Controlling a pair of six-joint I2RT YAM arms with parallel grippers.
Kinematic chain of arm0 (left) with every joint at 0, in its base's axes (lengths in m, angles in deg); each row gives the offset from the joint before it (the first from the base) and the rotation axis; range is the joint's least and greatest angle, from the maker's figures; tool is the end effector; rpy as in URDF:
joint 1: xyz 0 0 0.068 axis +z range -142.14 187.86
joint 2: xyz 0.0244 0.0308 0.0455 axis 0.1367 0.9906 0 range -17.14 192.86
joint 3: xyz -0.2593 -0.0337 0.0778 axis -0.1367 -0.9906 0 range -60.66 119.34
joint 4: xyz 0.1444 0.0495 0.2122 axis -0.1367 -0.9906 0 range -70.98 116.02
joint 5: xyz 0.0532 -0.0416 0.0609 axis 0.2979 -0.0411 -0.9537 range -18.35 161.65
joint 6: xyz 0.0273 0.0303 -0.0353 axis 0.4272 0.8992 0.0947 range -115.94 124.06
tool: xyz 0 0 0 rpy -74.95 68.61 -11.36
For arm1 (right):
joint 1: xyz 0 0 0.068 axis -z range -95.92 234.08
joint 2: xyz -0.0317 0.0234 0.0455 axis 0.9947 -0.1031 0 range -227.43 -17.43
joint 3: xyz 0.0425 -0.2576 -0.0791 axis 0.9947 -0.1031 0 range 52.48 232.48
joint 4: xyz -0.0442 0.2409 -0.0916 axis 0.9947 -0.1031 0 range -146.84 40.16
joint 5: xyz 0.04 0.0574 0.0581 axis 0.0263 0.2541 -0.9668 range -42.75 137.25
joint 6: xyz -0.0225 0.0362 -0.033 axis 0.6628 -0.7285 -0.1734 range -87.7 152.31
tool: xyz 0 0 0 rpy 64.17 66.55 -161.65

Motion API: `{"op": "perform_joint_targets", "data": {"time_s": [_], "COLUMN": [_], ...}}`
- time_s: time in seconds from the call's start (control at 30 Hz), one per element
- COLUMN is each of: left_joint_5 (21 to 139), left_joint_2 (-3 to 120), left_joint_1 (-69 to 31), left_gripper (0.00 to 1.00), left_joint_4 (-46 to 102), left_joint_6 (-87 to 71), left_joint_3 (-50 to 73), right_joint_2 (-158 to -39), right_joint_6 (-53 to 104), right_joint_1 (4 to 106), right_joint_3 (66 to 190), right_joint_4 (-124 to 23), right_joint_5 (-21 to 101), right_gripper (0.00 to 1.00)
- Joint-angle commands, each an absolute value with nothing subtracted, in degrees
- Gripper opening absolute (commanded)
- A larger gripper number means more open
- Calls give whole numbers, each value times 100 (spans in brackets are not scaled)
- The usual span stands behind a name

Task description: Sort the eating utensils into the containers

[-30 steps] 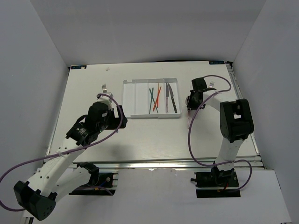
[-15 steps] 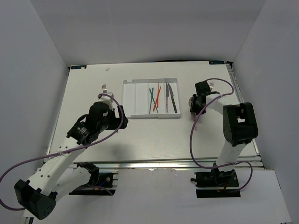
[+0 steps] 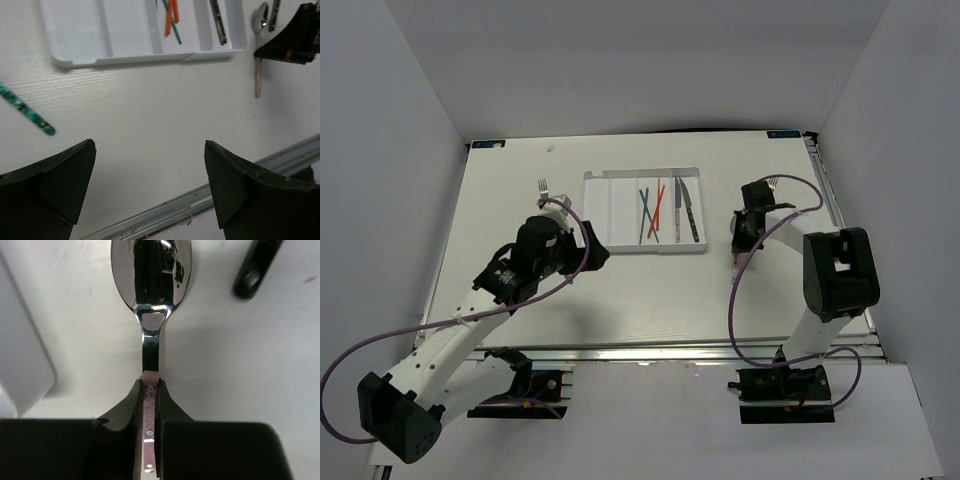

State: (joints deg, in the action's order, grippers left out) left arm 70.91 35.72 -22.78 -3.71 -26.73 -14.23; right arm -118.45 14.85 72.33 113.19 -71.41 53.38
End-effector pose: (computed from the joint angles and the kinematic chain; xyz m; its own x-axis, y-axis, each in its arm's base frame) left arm 0.1715 -0.1012 0.2915 -0.6924 -0.1848 -0.6975 0.1702 0.8975 -0.4068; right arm 0.3412 0.0671 0.1634 -0.8696 0.1238 -0.4780 0.1129 0.9923 0.0516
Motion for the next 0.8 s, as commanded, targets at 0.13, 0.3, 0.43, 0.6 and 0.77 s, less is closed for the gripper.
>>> {"op": "perform_joint_targets", "data": {"time_s": [0.13, 0.3, 0.43, 0.6, 0.77], "left_joint_5": [7815, 7491, 7244, 7147, 7498], "left_joint_2": [4138, 4929, 5589, 5994, 6170], "left_joint_1": [-2879, -3617, -4030, -4075, -4101], "left_gripper": [98, 98, 92, 81, 57], "left_joint_4": [1520, 2126, 2102, 2030, 2128], "left_joint_6": [-3470, -3514, -3365, -3189, -3232], "left_joint_3": [-1585, -1050, -548, -213, -187], "right_joint_2": [-9781, -9399, -8854, -8529, -8397], "right_joint_6": [412, -196, -1022, -1401, -1507], "right_joint_1": [6837, 6159, 5693, 5298, 5113], "right_joint_3": [10337, 10750, 10504, 10582, 10627], "right_joint_4": [-6305, -6295, -5495, -5248, -5195], "right_joint_5": [3645, 3434, 2907, 2879, 3125], "right_gripper": [0, 0, 0, 0, 0]}}
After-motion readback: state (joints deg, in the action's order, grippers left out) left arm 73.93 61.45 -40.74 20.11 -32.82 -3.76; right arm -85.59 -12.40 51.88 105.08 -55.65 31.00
